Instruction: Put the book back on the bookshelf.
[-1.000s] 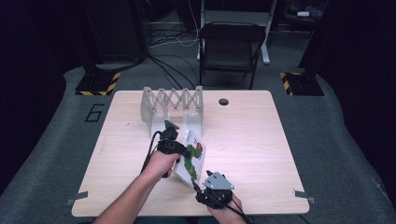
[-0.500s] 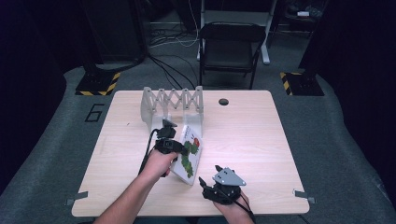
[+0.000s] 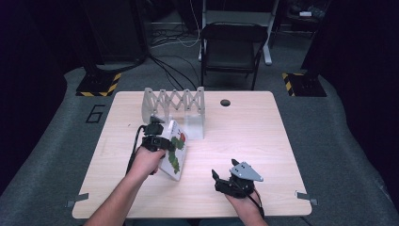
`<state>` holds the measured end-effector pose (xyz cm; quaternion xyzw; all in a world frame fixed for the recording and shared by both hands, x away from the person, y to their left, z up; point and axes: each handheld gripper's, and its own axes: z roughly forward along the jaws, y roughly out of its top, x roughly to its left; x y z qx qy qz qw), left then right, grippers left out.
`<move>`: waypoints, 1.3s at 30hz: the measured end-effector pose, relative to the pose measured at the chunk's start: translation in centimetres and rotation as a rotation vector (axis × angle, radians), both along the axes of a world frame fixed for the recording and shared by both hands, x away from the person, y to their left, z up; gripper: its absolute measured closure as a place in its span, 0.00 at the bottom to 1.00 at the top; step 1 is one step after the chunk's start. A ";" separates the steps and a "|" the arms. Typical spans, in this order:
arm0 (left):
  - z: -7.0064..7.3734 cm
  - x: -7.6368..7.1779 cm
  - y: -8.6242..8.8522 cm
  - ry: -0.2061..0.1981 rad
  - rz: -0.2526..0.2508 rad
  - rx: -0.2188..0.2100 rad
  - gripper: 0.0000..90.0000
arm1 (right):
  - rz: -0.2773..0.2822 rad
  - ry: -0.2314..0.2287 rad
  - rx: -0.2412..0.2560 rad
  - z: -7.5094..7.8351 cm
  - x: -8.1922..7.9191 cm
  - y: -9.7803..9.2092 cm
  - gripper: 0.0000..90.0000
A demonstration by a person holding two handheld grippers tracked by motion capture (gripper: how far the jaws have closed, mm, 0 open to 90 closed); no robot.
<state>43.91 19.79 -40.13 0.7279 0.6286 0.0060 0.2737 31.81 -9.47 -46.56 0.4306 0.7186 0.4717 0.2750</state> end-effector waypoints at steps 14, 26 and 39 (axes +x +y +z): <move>1.1 0.5 3.1 -0.013 0.067 0.063 0.85 | -0.095 -0.012 0.012 0.2 1.2 -4.1 0.21; 2.1 2.1 3.4 -0.002 0.086 0.135 0.85 | -0.098 -0.026 0.024 0.3 1.2 -4.3 0.21; 2.5 3.5 3.4 0.009 0.102 0.171 0.85 | -0.095 -0.029 0.022 0.3 1.1 -4.0 0.22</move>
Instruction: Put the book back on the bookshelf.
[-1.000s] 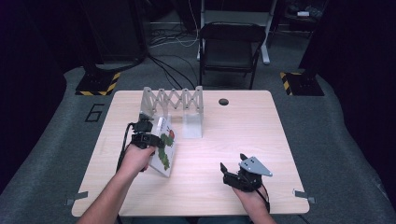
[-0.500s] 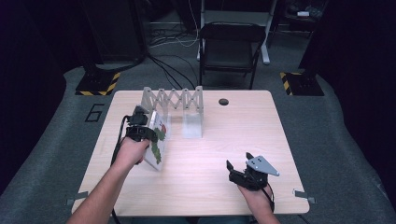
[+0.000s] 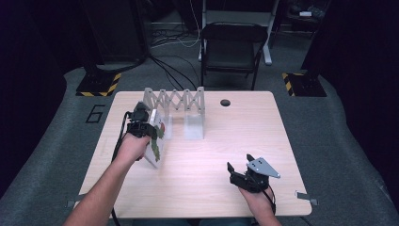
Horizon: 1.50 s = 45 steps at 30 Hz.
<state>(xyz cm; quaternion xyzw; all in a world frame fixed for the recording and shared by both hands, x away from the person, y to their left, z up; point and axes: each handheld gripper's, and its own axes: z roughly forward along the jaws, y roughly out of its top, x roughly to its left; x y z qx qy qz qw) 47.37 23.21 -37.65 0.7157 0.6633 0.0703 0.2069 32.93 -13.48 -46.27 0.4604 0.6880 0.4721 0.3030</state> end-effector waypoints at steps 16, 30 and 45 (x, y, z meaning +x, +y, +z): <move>0.4 2.4 -0.5 0.011 0.042 0.034 0.85 | 0.011 -0.001 0.011 0.0 0.0 0.1 0.24; 1.1 6.0 -1.2 0.003 0.105 0.084 0.85 | 0.020 0.006 0.007 -0.1 0.0 0.1 0.25; 0.6 8.2 -0.9 0.028 0.124 0.108 0.85 | 0.023 0.015 0.010 -0.2 0.1 0.0 0.26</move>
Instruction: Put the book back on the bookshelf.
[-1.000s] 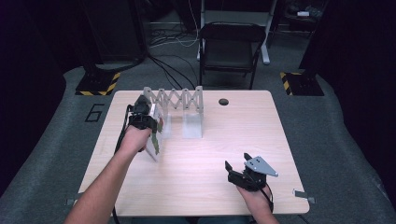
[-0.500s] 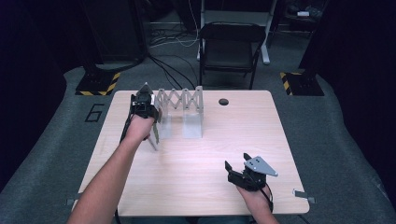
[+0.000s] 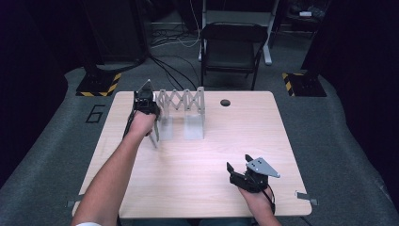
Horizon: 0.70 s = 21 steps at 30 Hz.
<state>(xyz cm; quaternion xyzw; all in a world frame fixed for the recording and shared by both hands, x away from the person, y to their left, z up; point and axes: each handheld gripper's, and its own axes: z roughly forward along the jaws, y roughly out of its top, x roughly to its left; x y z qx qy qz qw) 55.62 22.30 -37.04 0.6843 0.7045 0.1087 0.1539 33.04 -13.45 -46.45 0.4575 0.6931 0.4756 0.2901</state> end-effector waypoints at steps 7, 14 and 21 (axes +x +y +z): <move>-0.4 0.6 0.5 0.006 0.005 0.011 0.85 | -0.005 0.009 0.001 -0.1 0.1 0.1 0.26; -0.9 1.1 0.5 0.011 0.007 0.042 0.85 | 0.007 0.014 -0.004 -0.2 0.1 0.1 0.26; -1.4 1.5 -0.1 0.006 0.001 0.076 0.85 | 0.005 0.019 -0.007 -0.3 0.1 0.1 0.27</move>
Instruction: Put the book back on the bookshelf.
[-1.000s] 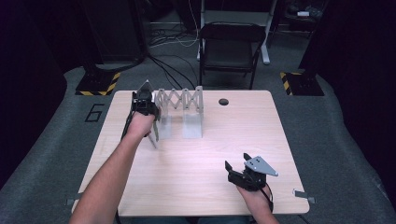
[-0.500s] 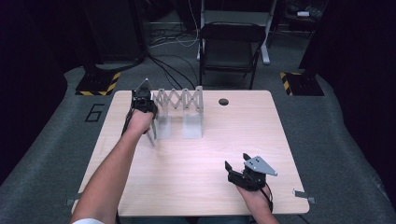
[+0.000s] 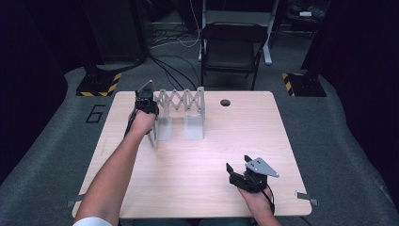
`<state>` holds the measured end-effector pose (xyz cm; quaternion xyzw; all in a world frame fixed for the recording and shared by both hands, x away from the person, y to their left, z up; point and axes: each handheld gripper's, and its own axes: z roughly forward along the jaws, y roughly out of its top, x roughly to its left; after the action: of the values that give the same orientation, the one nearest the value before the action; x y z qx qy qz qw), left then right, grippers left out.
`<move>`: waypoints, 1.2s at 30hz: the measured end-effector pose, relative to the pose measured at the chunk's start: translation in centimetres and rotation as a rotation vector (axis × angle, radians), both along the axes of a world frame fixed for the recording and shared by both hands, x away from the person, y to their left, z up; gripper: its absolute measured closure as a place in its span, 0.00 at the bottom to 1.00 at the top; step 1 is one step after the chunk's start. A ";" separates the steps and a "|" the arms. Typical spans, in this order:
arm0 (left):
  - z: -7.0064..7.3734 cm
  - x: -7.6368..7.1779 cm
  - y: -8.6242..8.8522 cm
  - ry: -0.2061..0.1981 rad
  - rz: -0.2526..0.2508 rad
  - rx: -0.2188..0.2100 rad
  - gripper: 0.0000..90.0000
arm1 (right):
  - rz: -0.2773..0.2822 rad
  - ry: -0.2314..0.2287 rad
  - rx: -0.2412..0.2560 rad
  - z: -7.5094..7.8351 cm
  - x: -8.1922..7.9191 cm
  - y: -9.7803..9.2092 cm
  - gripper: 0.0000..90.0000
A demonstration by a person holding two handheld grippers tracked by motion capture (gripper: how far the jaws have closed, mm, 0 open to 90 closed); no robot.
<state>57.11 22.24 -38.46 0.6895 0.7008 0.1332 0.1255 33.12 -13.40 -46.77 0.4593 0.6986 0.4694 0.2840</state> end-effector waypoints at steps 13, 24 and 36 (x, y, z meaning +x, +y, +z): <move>-1.1 -0.1 -0.8 0.002 -0.055 0.060 0.85 | 0.000 0.005 0.002 -0.1 0.1 -0.1 0.27; -1.7 0.0 -0.9 -0.003 -0.041 0.066 0.85 | -0.005 0.007 0.012 -0.1 0.1 -0.1 0.27; -2.1 0.0 -0.3 -0.013 -0.037 0.032 0.85 | -0.010 0.013 0.009 -0.2 0.1 -0.1 0.28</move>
<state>57.08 21.97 -40.59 0.7034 0.6849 0.1463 0.1216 33.25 -13.53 -46.93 0.4672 0.6960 0.4682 0.2794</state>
